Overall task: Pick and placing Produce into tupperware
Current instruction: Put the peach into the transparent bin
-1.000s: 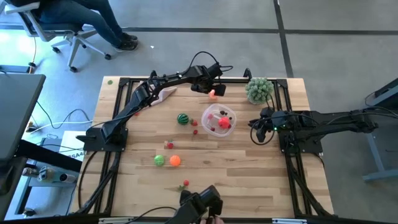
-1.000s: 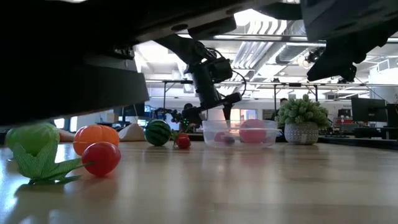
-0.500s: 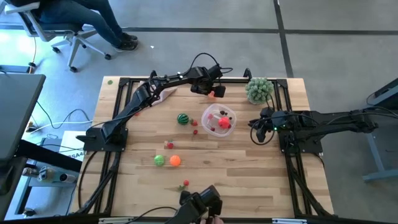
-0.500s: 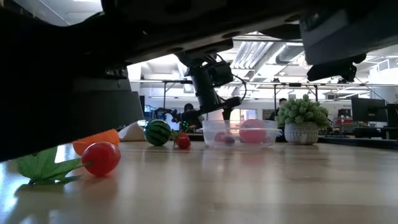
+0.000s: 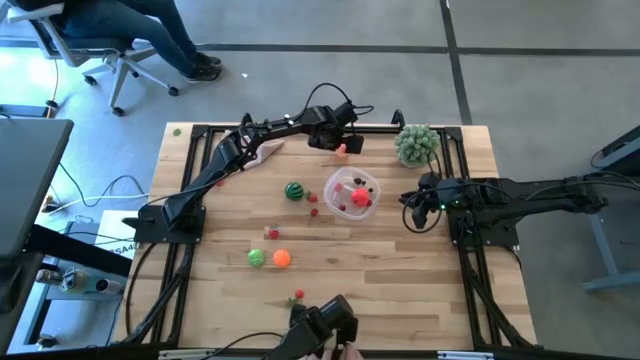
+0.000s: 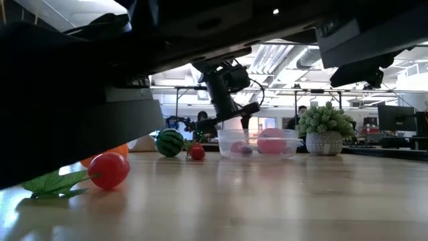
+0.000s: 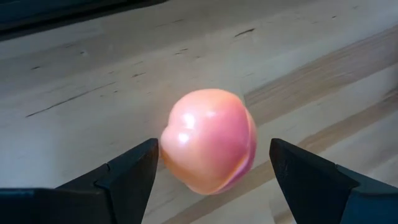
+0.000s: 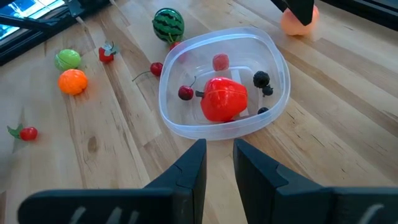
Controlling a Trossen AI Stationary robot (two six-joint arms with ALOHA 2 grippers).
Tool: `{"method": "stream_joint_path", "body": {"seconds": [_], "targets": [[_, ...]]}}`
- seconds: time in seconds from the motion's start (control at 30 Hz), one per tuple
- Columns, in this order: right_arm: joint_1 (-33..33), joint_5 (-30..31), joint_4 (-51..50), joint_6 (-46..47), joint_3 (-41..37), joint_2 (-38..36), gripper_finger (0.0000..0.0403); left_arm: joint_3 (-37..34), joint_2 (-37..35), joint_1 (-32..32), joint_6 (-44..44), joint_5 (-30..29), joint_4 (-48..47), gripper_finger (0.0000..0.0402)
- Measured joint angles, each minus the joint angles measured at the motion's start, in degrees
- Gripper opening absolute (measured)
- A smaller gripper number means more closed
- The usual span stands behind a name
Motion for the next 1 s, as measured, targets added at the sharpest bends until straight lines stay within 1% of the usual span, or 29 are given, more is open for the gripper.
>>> {"method": "stream_joint_path", "body": {"seconds": [0.43,0.53,1.0], "targets": [[0.0,0.0,0.0,0.0,0.0,0.0,0.0071,0.0,0.5,0.2,0.0,0.6,0.5,0.0298],[0.0,0.0,0.0,0.0,0.0,0.0,0.0071,0.0,0.9,0.2,0.0,2.2,-0.1,0.0298],[0.0,0.0,0.0,0.0,0.0,0.0,0.0071,0.0,1.1,0.3,-0.4,2.0,0.8,0.0298]]}}
